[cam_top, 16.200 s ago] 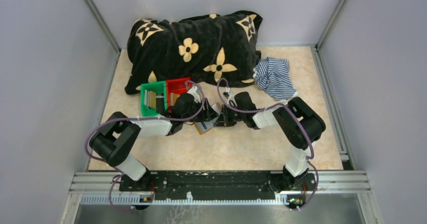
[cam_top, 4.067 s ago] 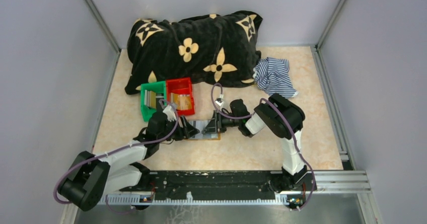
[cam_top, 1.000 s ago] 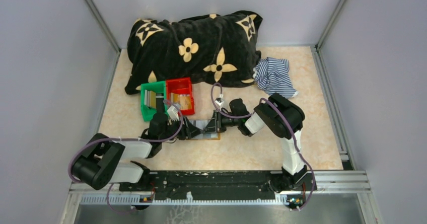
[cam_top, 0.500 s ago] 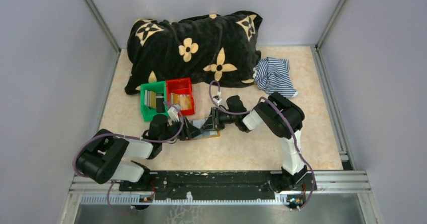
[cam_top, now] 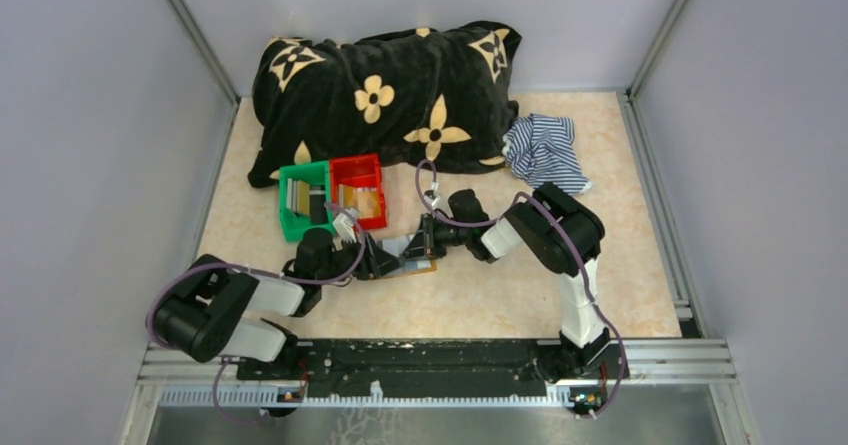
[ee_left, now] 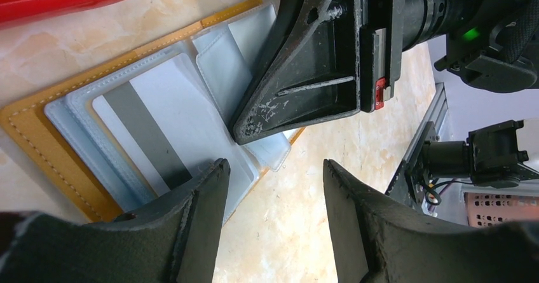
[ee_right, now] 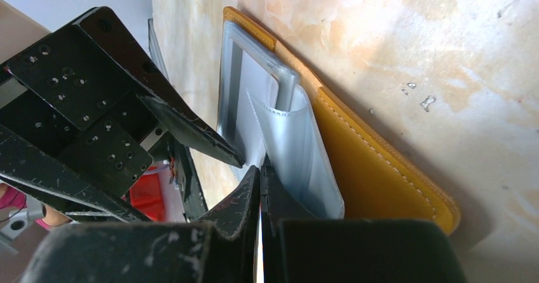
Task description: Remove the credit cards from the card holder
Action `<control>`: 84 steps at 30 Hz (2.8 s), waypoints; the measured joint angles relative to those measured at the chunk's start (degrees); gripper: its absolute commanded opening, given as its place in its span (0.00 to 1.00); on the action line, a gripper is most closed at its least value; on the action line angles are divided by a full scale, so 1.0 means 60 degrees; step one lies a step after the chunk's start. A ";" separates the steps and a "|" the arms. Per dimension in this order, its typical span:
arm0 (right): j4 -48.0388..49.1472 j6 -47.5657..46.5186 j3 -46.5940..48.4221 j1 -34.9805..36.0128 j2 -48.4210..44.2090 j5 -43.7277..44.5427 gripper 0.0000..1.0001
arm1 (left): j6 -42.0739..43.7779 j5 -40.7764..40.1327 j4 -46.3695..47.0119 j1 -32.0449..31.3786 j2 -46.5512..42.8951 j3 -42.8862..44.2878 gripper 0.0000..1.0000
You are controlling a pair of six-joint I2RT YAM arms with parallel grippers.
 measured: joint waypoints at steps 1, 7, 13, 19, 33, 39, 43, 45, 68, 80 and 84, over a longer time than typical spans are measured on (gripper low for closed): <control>0.0000 -0.0004 -0.0004 0.0000 0.0000 0.0000 0.00 | -0.0004 0.0026 -0.0080 0.0000 -0.0084 -0.0007 0.65; 0.0131 -0.0076 -0.0124 0.0000 -0.0040 0.0025 0.00 | 0.0106 -0.0131 -0.2167 0.0000 -0.1861 0.0029 0.68; 0.0211 -0.0044 -0.0127 0.0000 -0.0033 0.0018 0.00 | 0.0474 -0.0652 -0.3326 0.0011 -0.2736 0.0109 0.67; 0.0208 -0.0047 -0.0127 0.0000 -0.0033 0.0015 0.00 | 0.0466 -0.0732 -0.2991 0.0036 -0.2211 0.0076 0.65; 0.0208 -0.0047 -0.0127 0.0000 -0.0033 0.0011 0.00 | 0.0867 -0.1464 -0.4444 0.0055 -0.3348 0.0095 0.65; 0.0204 -0.0051 -0.0127 0.0000 -0.0029 0.0004 0.00 | 0.0852 -0.1443 -0.4073 0.0069 -0.2987 0.0095 0.64; 0.0222 -0.0040 -0.0127 -0.0022 -0.0033 -0.0047 0.24 | 0.0823 -0.1377 -0.3541 0.0102 -0.2594 0.0095 0.64; 0.0324 0.0026 -0.0127 -0.0029 -0.0033 -0.0142 0.31 | 0.0816 -0.1348 -0.3315 0.0109 -0.2426 0.0095 0.64; 0.0794 0.0368 -0.0127 -0.0117 0.0215 -0.0248 0.02 | 0.0769 -0.1257 -0.2794 0.0164 -0.2047 0.0095 0.64; 0.0958 0.0401 -0.0255 -0.0135 0.0215 -0.0135 0.00 | 0.0758 -0.1202 -0.2386 0.0204 -0.1741 0.0095 0.64; 0.1111 0.0393 -0.0401 -0.0153 0.0189 -0.0120 0.00 | 0.0750 -0.1202 -0.2368 0.0204 -0.1738 0.0095 0.64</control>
